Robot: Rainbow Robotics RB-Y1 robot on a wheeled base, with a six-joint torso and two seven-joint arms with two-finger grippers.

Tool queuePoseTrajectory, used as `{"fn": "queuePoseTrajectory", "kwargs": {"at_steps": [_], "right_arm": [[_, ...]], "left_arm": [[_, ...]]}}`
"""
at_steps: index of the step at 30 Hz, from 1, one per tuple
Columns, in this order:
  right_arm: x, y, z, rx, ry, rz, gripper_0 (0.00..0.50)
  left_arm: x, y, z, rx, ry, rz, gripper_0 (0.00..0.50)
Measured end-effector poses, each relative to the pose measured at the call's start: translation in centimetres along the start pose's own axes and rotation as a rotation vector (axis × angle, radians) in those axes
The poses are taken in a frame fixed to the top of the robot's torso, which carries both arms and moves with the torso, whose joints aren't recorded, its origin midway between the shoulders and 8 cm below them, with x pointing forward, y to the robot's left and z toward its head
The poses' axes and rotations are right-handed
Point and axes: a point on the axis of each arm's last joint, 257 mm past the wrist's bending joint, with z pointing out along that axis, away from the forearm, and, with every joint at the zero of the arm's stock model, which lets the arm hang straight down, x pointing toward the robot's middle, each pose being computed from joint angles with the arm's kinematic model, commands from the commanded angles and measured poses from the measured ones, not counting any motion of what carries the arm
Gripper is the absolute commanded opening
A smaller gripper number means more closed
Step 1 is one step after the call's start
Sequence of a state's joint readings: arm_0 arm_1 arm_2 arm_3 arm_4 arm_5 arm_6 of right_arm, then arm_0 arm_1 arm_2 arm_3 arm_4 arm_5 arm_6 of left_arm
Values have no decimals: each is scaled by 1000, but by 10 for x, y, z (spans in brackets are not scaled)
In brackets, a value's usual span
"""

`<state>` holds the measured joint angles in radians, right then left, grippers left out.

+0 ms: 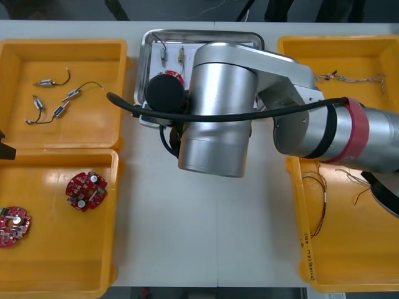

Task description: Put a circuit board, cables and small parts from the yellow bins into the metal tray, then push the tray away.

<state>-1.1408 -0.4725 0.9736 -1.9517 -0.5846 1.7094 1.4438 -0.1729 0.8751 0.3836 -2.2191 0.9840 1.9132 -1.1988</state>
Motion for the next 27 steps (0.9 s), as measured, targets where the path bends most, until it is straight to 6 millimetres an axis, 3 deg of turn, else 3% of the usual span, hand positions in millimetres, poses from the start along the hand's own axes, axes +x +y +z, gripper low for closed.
{"fn": "queuePoseTrajectory", "kwargs": {"at_steps": [5,8,15,27], "right_arm": [[33,10,-27,-25,31,203,500],[38,13,-43,-50,-16,334,500],[57,-12,-75,-46,-143,550,500],[176,-63,-81,-38,-75,1071,500]], "left_arm": [[0,0,0,0,0,0,500],[0,0,0,0,0,0,500],[0,0,0,0,0,1,500],[0,0,0,0,0,1,500]]}}
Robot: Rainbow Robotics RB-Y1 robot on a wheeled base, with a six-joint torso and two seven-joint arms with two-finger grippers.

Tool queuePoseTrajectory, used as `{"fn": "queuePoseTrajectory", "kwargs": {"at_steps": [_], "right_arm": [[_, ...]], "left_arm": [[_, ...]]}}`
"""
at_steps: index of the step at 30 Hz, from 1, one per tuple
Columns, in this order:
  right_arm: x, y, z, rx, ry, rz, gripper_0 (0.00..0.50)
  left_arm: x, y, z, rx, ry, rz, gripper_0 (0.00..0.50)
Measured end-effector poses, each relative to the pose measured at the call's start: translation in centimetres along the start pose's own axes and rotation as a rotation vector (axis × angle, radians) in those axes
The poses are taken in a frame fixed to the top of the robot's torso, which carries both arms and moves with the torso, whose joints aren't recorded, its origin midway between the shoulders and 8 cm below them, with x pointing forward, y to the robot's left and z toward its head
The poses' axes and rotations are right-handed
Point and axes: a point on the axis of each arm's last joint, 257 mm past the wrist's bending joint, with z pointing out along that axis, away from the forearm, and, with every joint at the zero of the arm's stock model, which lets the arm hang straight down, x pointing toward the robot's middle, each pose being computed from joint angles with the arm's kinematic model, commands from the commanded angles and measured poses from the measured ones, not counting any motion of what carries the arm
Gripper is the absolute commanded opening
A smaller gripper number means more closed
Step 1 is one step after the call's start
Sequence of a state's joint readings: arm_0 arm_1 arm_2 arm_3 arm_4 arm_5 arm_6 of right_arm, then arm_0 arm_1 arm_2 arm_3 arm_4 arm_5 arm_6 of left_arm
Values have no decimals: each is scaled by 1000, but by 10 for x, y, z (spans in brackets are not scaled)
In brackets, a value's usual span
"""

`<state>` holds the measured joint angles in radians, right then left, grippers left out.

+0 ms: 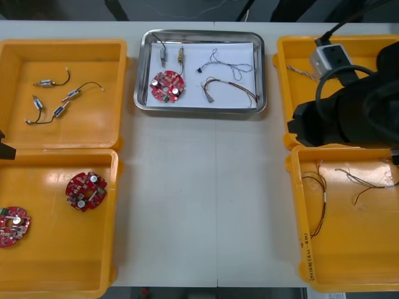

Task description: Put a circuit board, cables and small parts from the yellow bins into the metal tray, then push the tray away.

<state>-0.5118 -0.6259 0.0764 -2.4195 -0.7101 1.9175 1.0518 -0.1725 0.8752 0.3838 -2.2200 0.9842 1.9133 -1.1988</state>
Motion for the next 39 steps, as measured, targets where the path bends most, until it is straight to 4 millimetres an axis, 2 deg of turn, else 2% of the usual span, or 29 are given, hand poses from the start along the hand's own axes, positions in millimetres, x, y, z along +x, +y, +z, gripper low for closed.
{"fn": "queuePoseTrajectory", "kwargs": {"at_steps": [9,14,23,28,39], "right_arm": [[22,-73,1,98,47,182,500],[36,-105,2,127,97,245,500],[72,-158,-1,183,211,258,500],[80,-171,-4,192,230,295,500],[88,-176,-1,168,259,338,500]], "left_arm": [[0,0,0,0,0,0,500],[0,0,0,0,0,0,500],[0,0,0,0,0,0,500],[0,0,0,0,0,0,500],[0,0,0,0,0,0,500]]}}
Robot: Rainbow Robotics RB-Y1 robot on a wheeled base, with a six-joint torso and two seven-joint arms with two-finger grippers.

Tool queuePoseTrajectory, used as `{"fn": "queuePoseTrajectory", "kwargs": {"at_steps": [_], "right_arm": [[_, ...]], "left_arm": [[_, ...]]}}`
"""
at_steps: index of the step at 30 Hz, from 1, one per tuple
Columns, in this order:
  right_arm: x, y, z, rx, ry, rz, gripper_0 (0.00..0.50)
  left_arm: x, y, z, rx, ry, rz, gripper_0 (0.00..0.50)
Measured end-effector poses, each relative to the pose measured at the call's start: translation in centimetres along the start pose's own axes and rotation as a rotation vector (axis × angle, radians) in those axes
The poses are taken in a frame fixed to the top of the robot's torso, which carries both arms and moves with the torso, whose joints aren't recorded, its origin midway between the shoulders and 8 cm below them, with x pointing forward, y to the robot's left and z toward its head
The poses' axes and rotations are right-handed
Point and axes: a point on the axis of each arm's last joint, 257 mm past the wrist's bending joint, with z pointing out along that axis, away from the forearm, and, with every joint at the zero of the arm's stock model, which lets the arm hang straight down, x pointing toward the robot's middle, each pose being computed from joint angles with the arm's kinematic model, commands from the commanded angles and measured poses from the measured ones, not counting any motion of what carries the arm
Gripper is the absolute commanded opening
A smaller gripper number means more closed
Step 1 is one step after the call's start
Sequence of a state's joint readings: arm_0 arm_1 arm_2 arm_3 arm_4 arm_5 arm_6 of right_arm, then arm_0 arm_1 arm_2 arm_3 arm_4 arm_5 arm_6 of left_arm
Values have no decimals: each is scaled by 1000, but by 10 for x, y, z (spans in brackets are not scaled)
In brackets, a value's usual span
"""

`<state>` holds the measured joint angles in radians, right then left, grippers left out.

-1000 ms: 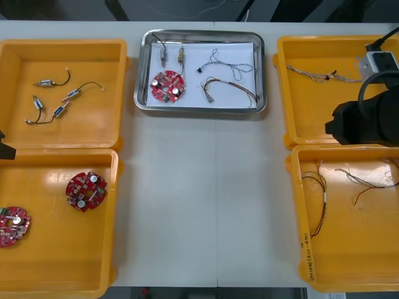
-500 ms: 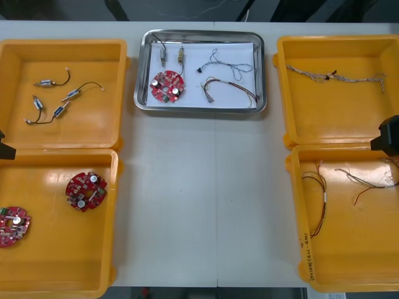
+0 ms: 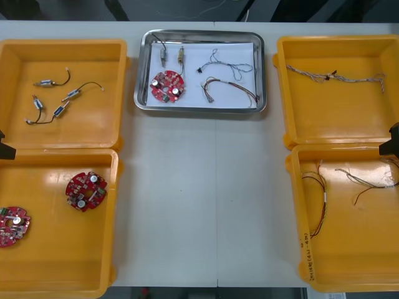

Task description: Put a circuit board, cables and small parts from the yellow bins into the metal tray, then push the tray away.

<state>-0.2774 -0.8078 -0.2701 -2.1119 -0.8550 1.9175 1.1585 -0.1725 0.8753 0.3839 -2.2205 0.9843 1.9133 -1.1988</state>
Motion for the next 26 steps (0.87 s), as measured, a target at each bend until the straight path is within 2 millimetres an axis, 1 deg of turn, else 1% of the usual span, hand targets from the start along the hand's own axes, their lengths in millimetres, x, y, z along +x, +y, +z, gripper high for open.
{"fn": "queuePoseTrajectory", "kwargs": {"at_steps": [26], "right_arm": [[0,0,0,0,0,0,500]], "left_arm": [[0,0,0,0,0,0,500]]}}
